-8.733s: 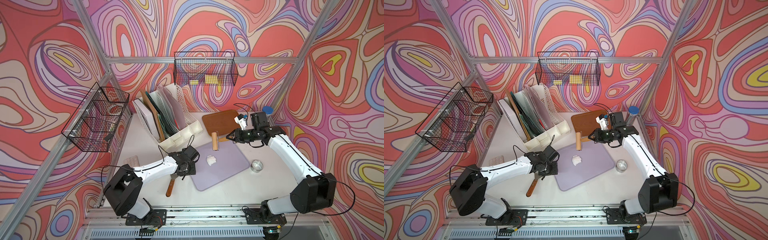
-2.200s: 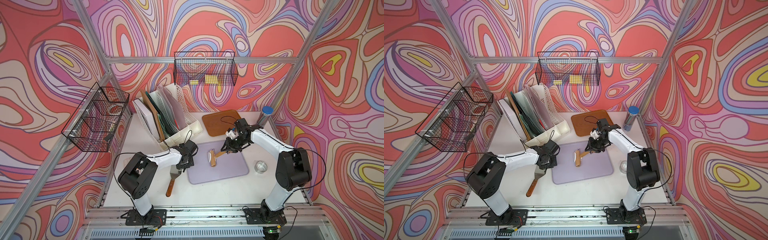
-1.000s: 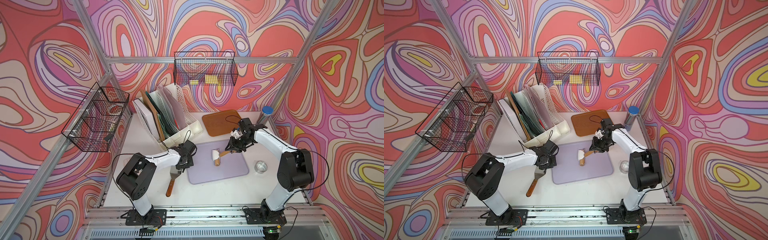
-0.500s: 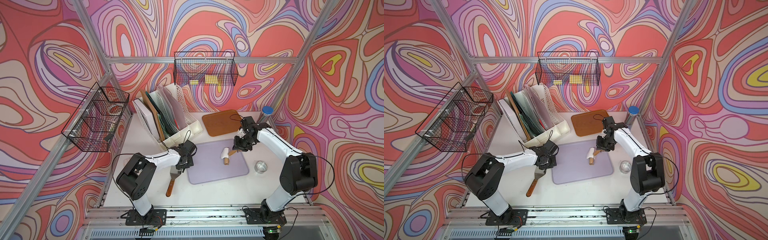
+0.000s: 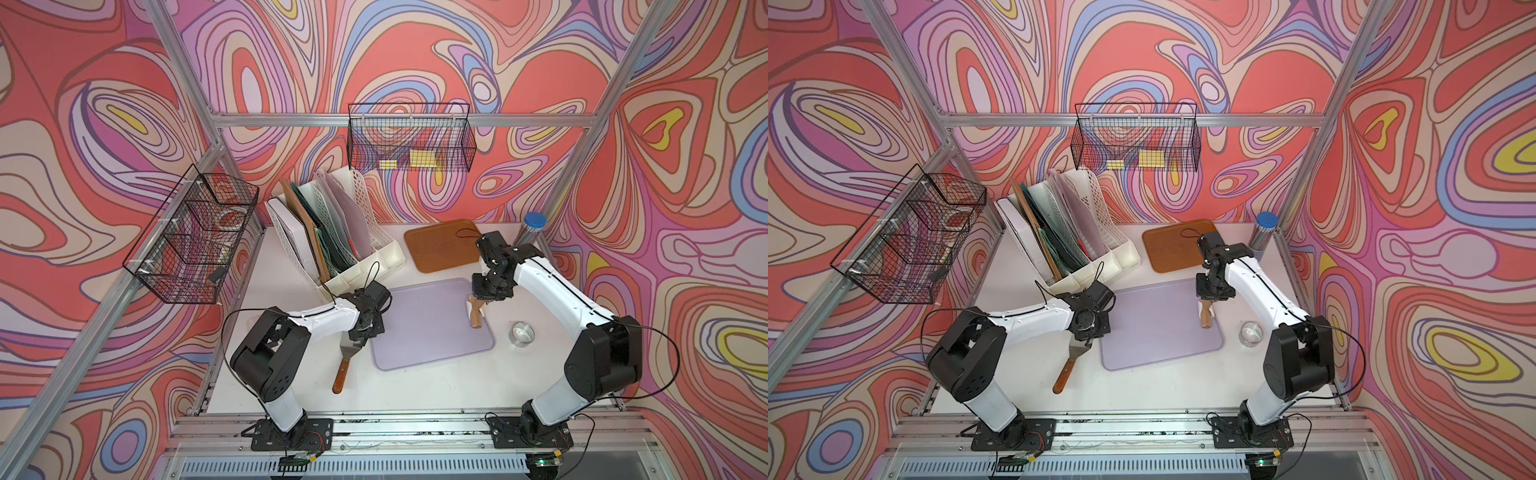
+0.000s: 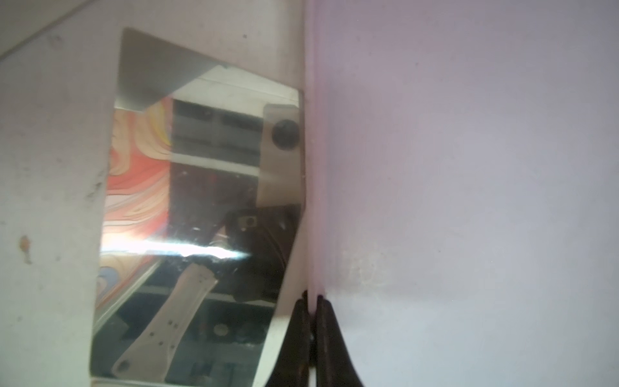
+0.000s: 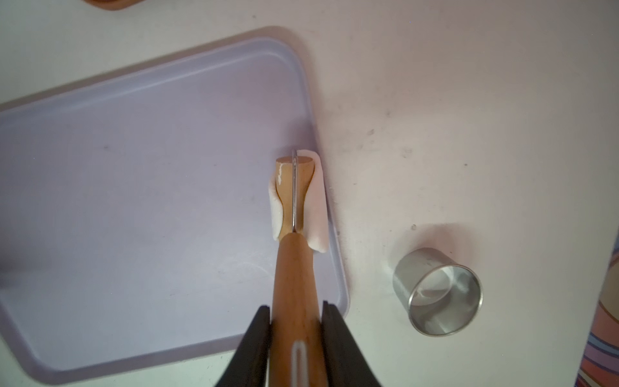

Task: Roll out the dumpling wrappers from the dough
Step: Flatten out the dough on the work surface.

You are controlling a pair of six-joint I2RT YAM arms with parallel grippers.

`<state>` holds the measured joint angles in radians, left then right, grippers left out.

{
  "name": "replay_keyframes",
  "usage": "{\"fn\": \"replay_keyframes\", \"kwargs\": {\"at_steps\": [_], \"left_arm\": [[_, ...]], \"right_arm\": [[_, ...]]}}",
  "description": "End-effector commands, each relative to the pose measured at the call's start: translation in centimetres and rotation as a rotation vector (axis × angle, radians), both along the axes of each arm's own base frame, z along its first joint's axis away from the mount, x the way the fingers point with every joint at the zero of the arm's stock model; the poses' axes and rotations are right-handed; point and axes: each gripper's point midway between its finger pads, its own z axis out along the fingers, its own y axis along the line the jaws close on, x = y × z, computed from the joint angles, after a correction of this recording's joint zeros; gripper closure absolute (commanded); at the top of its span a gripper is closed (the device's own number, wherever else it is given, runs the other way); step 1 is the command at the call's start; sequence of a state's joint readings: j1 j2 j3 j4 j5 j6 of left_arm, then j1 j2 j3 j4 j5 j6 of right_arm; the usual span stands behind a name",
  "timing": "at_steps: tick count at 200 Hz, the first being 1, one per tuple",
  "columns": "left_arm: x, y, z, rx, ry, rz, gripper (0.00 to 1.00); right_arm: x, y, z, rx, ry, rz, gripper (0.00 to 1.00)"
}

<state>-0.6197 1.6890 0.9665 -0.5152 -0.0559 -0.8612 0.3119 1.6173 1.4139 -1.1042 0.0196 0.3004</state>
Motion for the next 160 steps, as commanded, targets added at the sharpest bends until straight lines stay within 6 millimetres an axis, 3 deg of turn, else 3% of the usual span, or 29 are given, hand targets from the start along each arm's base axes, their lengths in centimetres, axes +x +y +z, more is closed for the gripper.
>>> {"fn": "replay_keyframes", "kwargs": {"at_steps": [1,28,61,77,85,120,138,160], "left_arm": [[-1.2,2.0,0.1,0.079,0.034,-0.002,1.00],[-1.2,2.0,0.5,0.082,0.026,-0.004,1.00],[-1.3,2.2,0.5,0.082,0.021,0.002,1.00],[-1.3,2.0,0.5,0.077,0.023,0.001,1.00],[-1.3,2.0,0.5,0.076,0.023,0.000,1.00],[-1.4,2.2,0.5,0.083,0.022,0.002,1.00],[-1.5,2.2,0.5,0.083,0.025,-0.001,1.00],[-1.4,2.0,0.3,0.073,0.027,-0.001,1.00]], "right_arm": [[0.8,7.4,3.2,0.244,-0.093,0.137,1.00],[1.1,13.5,3.6,0.440,-0.103,0.223,1.00],[1.4,16.5,1.0,0.535,-0.047,0.254,1.00],[1.2,16.3,-1.1,0.513,0.000,0.245,1.00],[1.0,15.7,-3.4,0.474,0.045,0.225,1.00],[-0.6,9.1,-9.6,0.281,0.224,0.068,1.00],[-1.0,7.1,-9.5,0.183,0.221,0.066,1.00],[-0.3,9.1,-6.8,0.275,0.162,0.117,1.00]]}}
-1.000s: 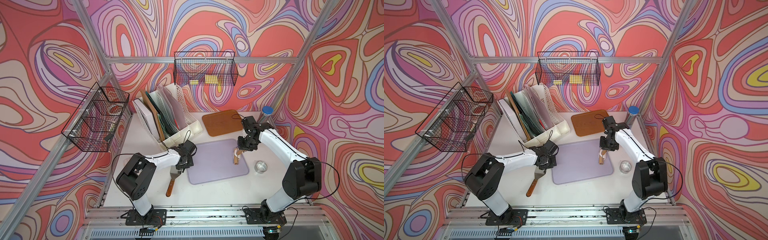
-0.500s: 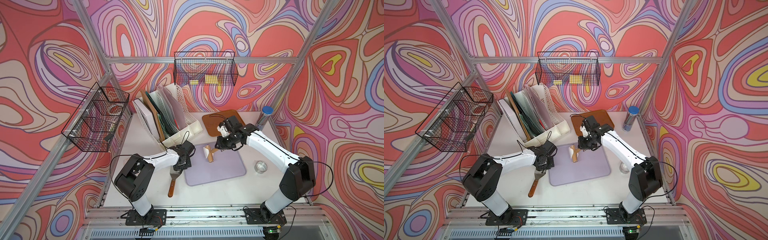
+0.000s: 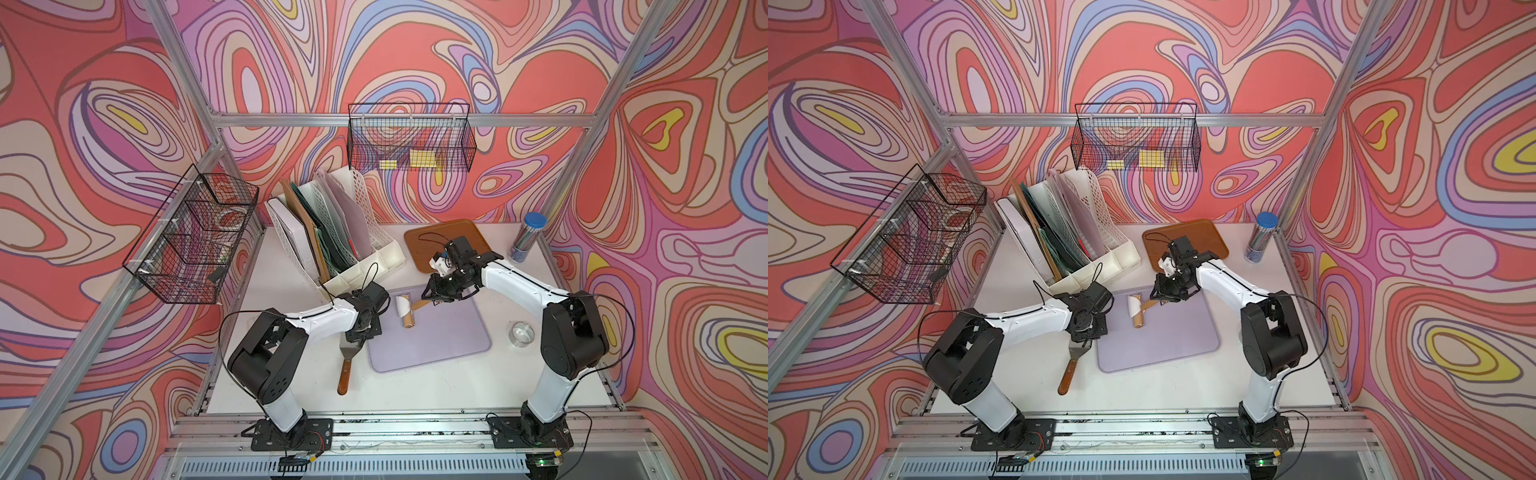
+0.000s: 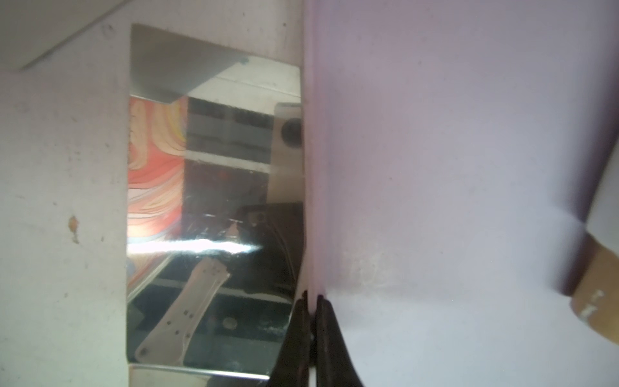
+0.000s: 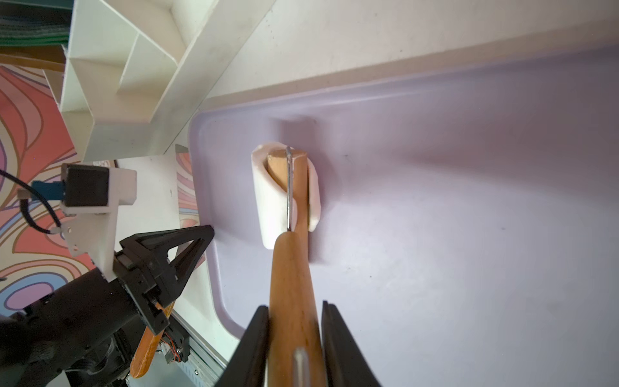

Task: Roll out the dumpling wrappers from the dough
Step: Flatten out the dough on the work surface.

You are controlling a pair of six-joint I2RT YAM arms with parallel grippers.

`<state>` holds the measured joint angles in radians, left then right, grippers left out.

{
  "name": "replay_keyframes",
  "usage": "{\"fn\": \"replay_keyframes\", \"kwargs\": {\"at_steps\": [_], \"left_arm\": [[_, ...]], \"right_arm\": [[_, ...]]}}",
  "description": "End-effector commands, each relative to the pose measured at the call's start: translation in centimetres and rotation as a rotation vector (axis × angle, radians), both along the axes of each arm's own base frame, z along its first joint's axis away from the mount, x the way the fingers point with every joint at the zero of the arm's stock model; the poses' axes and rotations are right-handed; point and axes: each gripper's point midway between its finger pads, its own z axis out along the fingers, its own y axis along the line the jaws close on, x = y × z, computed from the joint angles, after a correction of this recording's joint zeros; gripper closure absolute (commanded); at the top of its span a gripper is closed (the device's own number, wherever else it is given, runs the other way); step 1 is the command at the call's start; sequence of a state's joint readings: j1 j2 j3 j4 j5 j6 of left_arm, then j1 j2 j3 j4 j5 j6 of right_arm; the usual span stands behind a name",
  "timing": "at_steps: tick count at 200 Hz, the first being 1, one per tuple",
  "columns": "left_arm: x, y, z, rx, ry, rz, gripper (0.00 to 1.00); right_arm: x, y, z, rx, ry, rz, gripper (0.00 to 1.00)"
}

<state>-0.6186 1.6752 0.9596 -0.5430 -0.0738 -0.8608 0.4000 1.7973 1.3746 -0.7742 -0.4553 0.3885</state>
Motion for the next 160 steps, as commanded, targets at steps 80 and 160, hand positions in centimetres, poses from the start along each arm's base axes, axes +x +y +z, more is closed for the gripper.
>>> {"fn": "replay_keyframes", "kwargs": {"at_steps": [80,160], "left_arm": [[-0.8,0.7,0.6,0.014,0.011,-0.010,1.00],[-1.0,1.2,0.7,0.028,-0.006,-0.005,1.00]], "right_arm": [[-1.1,4.1,-4.3,-0.006,0.128,0.050,1.00],[-1.2,-0.1,-3.2,-0.039,0.117,0.001,1.00]]}}
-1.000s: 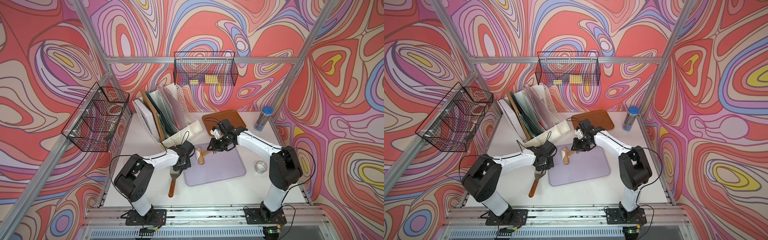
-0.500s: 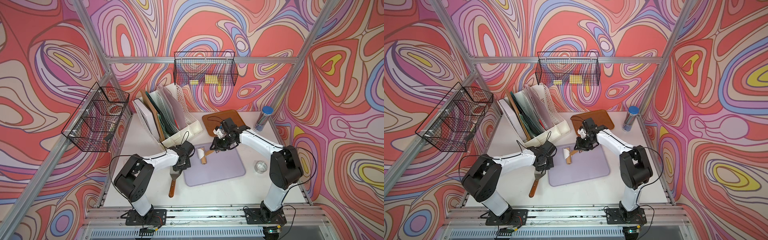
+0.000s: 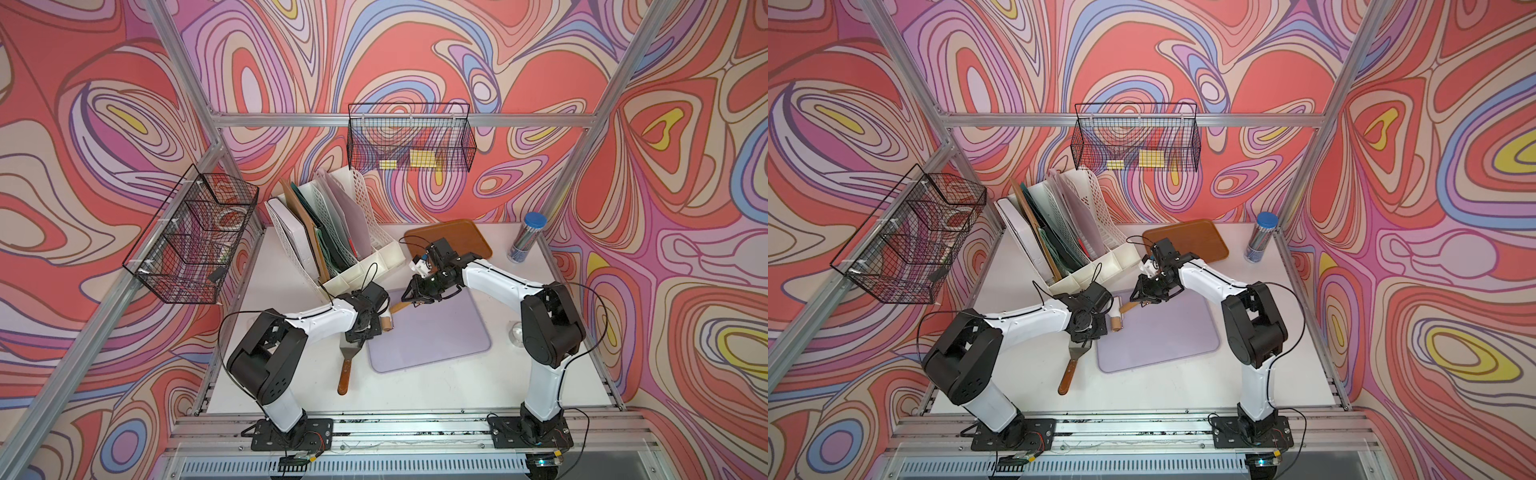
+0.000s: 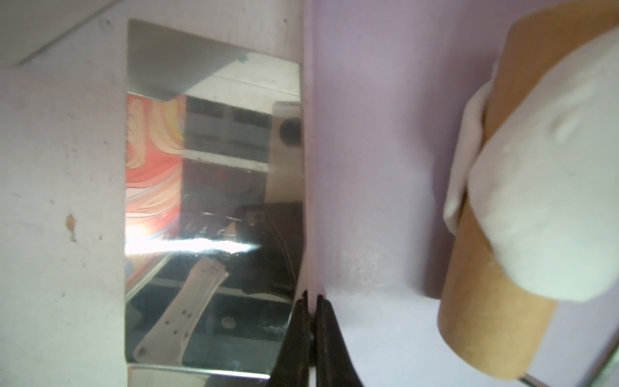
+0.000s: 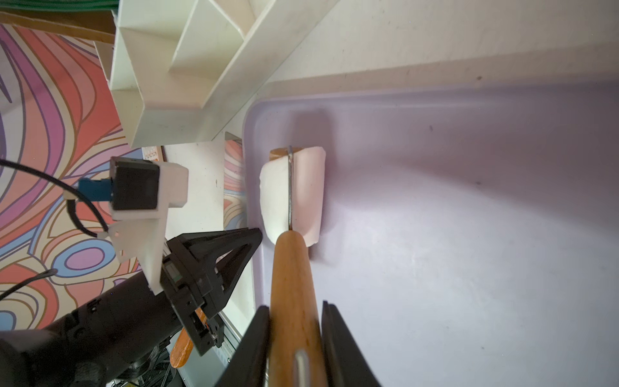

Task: Roll out the dumpling wrappers from the dough
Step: Flatten out the dough on the work surface.

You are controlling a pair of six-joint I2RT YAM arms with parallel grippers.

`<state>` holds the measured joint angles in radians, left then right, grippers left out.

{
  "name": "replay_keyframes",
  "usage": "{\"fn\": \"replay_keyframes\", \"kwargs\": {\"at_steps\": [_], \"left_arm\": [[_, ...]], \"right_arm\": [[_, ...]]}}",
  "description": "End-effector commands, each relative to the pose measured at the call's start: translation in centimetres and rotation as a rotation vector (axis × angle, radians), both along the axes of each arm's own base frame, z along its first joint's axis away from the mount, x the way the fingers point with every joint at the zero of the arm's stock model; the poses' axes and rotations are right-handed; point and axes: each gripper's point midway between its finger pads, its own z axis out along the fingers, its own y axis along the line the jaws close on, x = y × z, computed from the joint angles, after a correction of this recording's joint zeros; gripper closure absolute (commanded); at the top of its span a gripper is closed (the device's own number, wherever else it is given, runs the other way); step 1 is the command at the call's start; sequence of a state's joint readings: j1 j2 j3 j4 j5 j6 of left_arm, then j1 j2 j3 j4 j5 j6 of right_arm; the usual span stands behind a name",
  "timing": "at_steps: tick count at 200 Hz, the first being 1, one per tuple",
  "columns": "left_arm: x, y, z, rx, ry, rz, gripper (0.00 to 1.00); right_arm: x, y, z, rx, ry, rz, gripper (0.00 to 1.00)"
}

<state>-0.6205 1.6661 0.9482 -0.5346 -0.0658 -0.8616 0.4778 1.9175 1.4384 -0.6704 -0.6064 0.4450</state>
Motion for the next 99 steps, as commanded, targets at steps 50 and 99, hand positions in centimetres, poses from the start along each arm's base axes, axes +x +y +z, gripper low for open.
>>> {"fn": "replay_keyframes", "kwargs": {"at_steps": [50,99], "left_arm": [[-1.2,1.8,0.4,0.049,-0.001,0.004,1.00],[-1.2,2.3,0.7,0.062,-0.008,0.007,1.00]], "right_arm": [[-2.3,-12.9,-3.1,-0.328,0.081,-0.148,1.00],[-1.9,-17.5,0.2,-0.529,-0.007,-0.197,1.00]]}}
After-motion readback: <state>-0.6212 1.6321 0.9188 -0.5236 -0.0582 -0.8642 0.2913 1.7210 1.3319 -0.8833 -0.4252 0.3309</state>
